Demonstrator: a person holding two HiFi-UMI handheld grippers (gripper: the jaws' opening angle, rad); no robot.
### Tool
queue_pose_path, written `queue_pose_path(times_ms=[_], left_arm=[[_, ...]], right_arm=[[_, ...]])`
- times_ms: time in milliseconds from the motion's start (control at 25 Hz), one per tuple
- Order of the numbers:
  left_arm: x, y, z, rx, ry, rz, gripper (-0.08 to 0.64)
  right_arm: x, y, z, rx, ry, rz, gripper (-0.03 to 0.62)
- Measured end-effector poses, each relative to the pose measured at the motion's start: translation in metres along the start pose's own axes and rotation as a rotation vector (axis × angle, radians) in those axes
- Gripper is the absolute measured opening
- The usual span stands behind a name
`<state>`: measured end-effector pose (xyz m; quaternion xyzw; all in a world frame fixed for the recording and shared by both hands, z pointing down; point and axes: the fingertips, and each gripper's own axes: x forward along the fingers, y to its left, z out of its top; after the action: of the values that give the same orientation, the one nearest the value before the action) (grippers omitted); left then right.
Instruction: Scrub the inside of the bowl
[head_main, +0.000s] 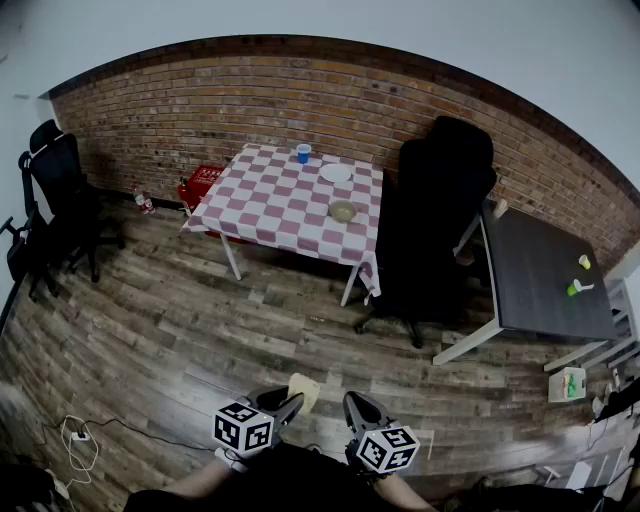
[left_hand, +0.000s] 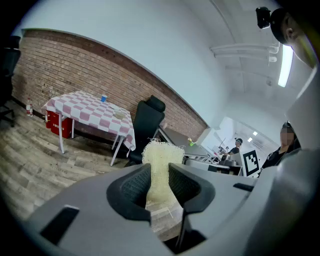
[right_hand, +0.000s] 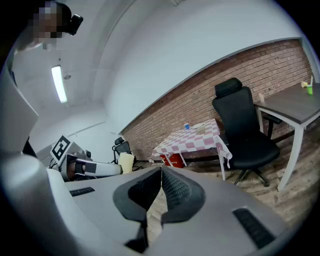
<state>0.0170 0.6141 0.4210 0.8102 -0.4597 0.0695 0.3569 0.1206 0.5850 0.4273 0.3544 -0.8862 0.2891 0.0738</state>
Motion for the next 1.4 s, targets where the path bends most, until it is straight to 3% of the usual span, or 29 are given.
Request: queue_pose_path(times_ms=[640, 880, 1160, 1400], left_arm=[[0.009, -0.019, 0.0, 0.006, -0.009, -0.01, 0.114], [0.019, -0.027, 0.013, 0.057, -0.035, 0.014, 0.114], [0.015, -0.022, -0.013, 0.04, -0.012, 0.042, 0.114], [0.02, -0.002, -0.008, 0.03, -0.008, 0.039, 0.114]], right_arm=[[-0.017, -0.009, 0.002, 0.007, 0.0, 0.003, 0.032], [-0.02, -0.03, 0.017, 0.052, -0.035, 0.008, 0.032], [-0.018, -0.027, -0.015, 0.091, 0.017, 0.035, 0.032], [0.005, -0.026, -0.014, 0.079, 0.04, 0.036, 0.032]])
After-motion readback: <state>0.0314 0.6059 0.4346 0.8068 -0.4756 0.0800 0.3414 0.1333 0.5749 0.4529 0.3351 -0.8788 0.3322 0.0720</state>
